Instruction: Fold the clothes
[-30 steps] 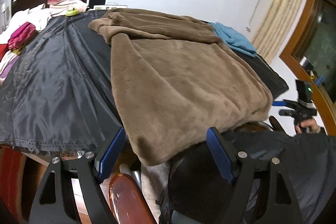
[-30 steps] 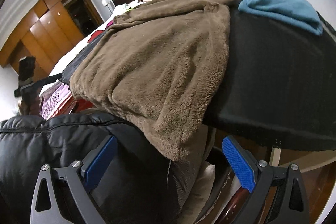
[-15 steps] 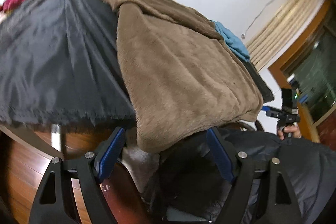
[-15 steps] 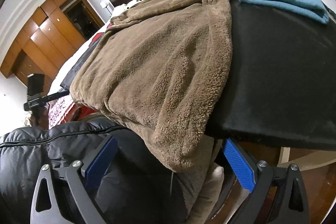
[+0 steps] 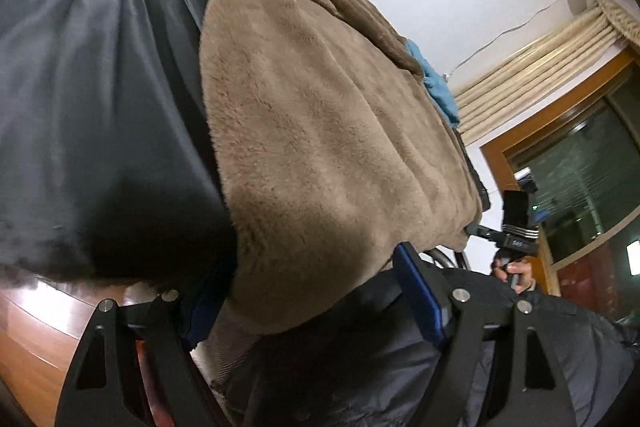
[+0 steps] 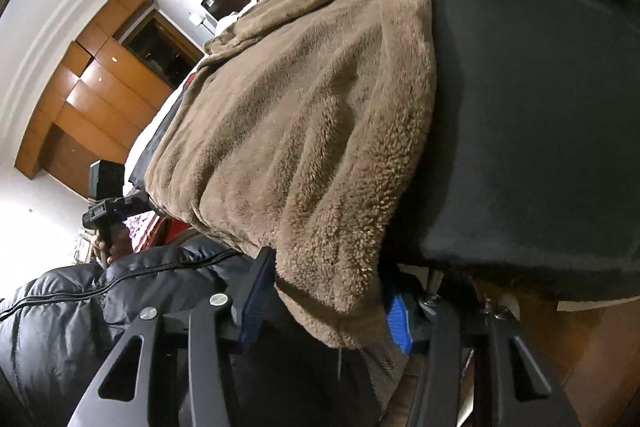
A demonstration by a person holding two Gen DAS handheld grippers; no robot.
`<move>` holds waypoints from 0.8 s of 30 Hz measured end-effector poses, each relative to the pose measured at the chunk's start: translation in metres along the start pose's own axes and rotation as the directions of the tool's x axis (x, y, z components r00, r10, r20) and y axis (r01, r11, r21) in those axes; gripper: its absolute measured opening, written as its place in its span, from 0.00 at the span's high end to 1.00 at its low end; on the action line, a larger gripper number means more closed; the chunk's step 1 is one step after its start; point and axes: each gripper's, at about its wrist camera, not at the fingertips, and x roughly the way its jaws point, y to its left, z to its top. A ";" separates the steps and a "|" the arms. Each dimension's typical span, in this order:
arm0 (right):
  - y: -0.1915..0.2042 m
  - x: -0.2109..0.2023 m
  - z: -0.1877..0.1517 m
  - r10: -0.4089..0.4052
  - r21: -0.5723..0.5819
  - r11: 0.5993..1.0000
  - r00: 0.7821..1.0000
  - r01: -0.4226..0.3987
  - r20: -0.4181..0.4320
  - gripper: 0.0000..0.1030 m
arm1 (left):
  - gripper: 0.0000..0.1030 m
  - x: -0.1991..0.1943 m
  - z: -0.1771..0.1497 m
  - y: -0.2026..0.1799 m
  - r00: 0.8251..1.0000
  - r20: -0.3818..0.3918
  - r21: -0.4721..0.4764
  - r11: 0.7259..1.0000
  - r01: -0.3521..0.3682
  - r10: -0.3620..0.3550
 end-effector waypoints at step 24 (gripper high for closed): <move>0.077 -0.033 0.026 0.185 -0.348 0.928 0.976 -0.134 0.117 0.78 | 0.73 -0.062 0.017 -0.068 0.990 0.141 0.105 0.993 -0.048 0.033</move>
